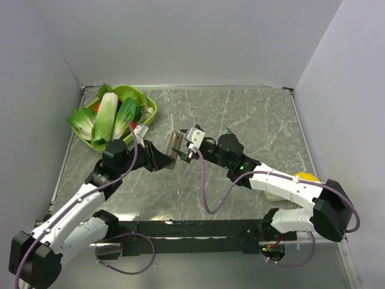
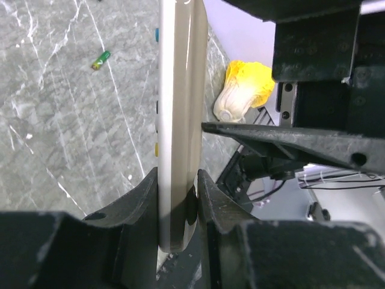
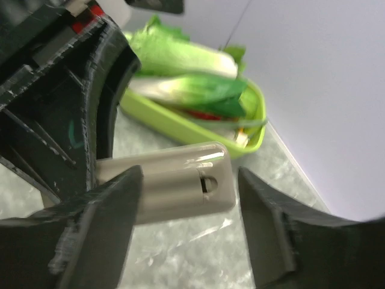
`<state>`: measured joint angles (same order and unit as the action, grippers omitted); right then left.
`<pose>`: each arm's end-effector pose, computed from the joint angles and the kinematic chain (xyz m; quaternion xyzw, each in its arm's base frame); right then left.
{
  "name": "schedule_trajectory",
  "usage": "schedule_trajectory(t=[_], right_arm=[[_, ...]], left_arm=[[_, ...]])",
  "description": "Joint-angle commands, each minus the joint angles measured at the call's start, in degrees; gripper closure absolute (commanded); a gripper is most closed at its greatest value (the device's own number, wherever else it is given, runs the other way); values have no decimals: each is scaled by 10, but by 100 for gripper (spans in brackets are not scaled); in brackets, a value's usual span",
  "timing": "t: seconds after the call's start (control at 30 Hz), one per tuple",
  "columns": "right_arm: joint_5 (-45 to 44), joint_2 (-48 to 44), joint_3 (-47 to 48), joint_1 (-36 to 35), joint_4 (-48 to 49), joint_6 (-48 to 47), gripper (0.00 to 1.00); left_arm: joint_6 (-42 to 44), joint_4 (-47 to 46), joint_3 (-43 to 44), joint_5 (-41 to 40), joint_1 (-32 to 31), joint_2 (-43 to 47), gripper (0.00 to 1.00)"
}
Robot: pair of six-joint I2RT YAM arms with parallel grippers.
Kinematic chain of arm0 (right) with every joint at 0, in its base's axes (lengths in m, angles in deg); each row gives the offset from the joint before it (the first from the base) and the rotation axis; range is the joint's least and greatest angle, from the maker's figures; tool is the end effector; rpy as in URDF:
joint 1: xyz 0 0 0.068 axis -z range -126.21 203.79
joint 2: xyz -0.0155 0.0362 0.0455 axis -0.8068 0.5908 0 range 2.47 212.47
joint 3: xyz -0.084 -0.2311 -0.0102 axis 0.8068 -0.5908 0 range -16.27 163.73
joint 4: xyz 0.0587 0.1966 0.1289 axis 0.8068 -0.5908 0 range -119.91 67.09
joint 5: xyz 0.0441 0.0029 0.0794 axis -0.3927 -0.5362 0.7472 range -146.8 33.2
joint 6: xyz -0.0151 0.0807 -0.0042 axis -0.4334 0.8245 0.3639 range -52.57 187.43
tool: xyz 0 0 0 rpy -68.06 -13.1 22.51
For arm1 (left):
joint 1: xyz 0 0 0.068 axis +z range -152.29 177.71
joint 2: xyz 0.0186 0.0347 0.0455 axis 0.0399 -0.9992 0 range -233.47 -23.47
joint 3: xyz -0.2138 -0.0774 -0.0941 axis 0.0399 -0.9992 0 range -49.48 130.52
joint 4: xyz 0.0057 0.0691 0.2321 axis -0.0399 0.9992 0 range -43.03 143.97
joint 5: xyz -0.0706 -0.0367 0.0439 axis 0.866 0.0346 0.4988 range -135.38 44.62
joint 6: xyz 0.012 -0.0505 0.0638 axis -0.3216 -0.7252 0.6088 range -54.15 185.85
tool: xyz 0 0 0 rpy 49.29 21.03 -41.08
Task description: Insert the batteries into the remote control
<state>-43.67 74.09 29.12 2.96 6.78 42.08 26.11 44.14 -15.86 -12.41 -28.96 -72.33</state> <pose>0.1875 0.2559 0.3010 -0.4855 0.4846 0.2359 0.6883 0.1860 -0.1369 0.2615 0.0916 0.7627 -0.5141 0.3815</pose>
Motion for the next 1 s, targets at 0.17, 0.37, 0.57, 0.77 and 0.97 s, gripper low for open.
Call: schedule_trajectory(t=[0.17,0.37,0.57,0.77,0.97], right_arm=[[53,-35,35,49,-192,57,12],[174,-32,20,93,-241,35,0],[269,12,40,133,-309,0,0],[320,89,54,142,-300,7,0],[353,144,39,143,-214,33,0]], left_arm=[[24,-216,-101,-6,-2,-16,98],[-17,-296,-139,-7,-3,-107,98],[-22,-254,-117,10,-6,-184,98],[-3,-126,-81,9,-7,-217,98],[12,-41,-55,3,-7,-266,98]])
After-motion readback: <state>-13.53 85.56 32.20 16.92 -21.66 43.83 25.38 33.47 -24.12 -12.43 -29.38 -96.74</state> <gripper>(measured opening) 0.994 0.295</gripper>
